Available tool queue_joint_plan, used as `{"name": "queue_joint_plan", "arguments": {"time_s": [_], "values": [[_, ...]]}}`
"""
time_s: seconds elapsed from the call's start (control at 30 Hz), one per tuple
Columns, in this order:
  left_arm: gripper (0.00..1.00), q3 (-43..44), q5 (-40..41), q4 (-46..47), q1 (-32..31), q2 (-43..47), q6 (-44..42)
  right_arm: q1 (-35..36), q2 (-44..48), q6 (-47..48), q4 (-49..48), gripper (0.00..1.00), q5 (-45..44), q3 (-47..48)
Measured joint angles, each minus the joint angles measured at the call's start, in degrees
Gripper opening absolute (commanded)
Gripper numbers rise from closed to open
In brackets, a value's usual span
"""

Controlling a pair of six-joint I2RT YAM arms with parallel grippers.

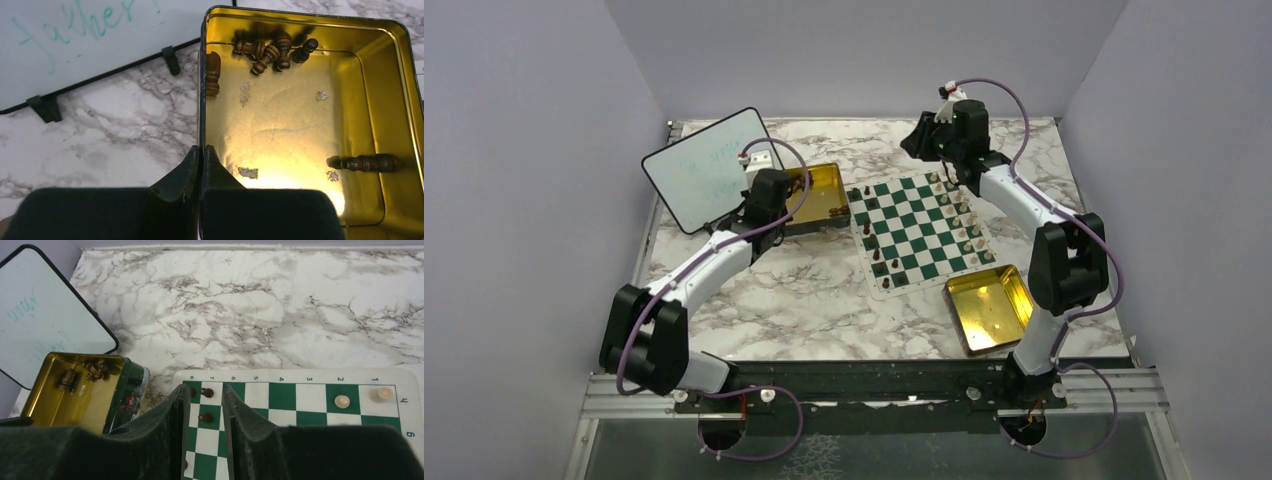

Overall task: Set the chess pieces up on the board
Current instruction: Place the storage box at the center of the board.

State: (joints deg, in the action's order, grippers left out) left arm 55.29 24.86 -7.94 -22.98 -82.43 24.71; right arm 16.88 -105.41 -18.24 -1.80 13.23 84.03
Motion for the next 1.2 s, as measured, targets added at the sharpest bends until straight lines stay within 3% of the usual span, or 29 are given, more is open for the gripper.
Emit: {"name": "queue_joint_plan", "arguments": {"time_s": [0.23, 0.57, 0.83, 1.2], "values": [[0.00, -9.7, 2.0, -2.6, 0.0, 8.4, 2.5, 0.0, 0.9, -0.8, 1.0, 0.36, 0.2, -1.1], [0.01, -15.1, 2.2, -0.9, 0.0, 7.6, 5.3, 0.7, 2.4, -0.9, 2.4, 0.36, 0.2, -1.1], [0.18, -15.1, 2.2, 2.3, -0.9, 3.6, 7.7, 2.7, 2.4, -1.4, 5.1, 0.37, 1.1, -1.0], [0.29, -15.1, 1.4, 3.5, -1.2, 2.4, 10.3, 9.4, 1.6, -2.1, 7.6, 0.36, 1.4, 1.4]]}}
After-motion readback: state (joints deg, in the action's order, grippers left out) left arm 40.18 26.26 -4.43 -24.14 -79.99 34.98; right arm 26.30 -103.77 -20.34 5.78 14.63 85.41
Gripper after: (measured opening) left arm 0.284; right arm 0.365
